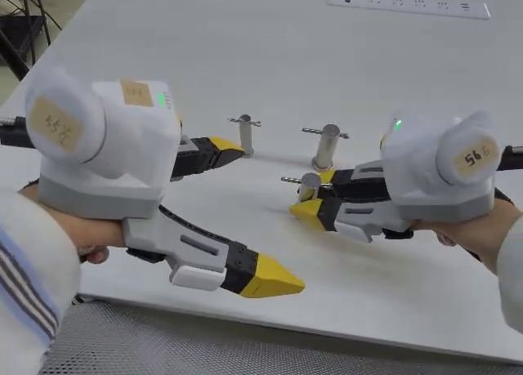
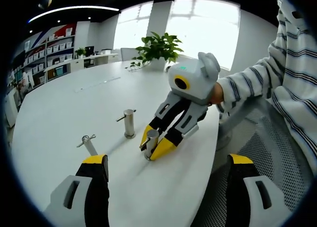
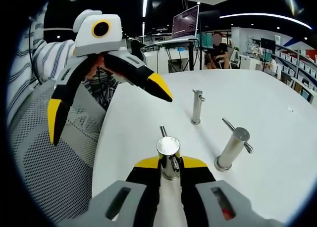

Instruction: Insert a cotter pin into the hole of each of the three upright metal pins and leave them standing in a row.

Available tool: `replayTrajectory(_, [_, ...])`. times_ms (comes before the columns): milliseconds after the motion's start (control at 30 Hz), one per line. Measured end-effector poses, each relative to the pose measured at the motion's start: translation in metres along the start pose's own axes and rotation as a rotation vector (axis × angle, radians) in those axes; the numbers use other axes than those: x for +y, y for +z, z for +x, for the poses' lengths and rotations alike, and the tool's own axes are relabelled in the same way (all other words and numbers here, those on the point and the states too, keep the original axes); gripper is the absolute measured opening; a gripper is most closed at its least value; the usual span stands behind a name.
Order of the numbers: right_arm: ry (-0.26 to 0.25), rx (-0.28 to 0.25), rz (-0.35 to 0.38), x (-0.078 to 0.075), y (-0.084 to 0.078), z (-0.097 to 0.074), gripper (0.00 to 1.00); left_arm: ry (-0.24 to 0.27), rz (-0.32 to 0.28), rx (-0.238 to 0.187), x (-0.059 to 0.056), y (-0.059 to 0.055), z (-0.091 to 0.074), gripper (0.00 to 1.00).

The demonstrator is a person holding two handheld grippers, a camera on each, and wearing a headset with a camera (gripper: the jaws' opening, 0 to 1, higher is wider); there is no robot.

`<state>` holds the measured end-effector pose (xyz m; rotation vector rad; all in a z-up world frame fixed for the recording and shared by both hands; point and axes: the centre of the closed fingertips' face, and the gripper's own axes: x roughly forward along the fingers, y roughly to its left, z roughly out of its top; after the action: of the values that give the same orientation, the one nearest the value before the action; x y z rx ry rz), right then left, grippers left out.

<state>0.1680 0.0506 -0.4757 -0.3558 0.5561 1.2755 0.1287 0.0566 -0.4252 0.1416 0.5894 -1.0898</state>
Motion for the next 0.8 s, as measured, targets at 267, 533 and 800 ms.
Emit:
replayTrajectory(267, [-0.005, 0.007, -0.012, -0.001, 0.0, -0.004, 0.08, 0.063, -0.014, -0.001, 0.012, -0.001, -0.003, 0.99])
replayTrajectory(533, [-0.027, -0.04, -0.038, -0.005, 0.014, -0.031, 0.08, 0.064, -0.024, 0.016, 0.01, -0.005, -0.006, 0.99])
replayTrajectory(800, [-0.114, -0.033, -0.029, -0.038, 0.0, -0.071, 0.08, 0.091, -0.016, 0.038, 0.015, -0.006, -0.007, 0.99])
